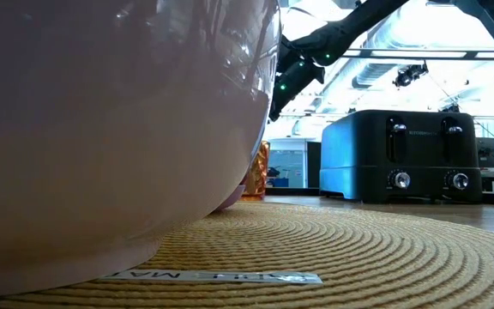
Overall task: Arrange a breakfast setting
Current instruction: Put the violet spoon on the yellow mat to the right of the white bowl
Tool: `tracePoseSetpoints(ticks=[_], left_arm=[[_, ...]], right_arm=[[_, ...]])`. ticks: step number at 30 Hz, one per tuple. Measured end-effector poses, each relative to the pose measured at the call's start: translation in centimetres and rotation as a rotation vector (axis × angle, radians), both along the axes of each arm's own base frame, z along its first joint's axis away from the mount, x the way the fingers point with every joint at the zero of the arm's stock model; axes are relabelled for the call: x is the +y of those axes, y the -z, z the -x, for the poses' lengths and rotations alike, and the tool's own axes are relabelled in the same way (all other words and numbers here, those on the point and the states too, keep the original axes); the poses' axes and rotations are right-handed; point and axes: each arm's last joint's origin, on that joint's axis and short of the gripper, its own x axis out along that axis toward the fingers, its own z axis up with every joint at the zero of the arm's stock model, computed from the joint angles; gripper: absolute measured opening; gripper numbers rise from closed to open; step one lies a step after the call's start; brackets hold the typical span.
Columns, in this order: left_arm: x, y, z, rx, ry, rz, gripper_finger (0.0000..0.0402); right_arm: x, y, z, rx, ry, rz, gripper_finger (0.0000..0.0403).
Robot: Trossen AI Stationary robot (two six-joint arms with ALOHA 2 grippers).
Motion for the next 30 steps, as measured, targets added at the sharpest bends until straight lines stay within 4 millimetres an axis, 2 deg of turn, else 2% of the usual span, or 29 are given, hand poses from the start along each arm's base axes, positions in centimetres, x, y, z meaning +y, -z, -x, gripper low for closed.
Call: tracePoseSetpoints(ticks=[10, 30], left_arm=[[0.0, 0.0, 0.0, 0.0, 0.0, 0.0, 0.0095], [0.0, 0.2, 0.0, 0.018, 0.0, 0.002, 0.0095]], right_arm=[[0.1, -0.3, 0.2, 0.005, 0.012, -0.016, 0.0], [1.3, -5.2, 2.4, -0.064, 0.028, 0.011, 0.0]])
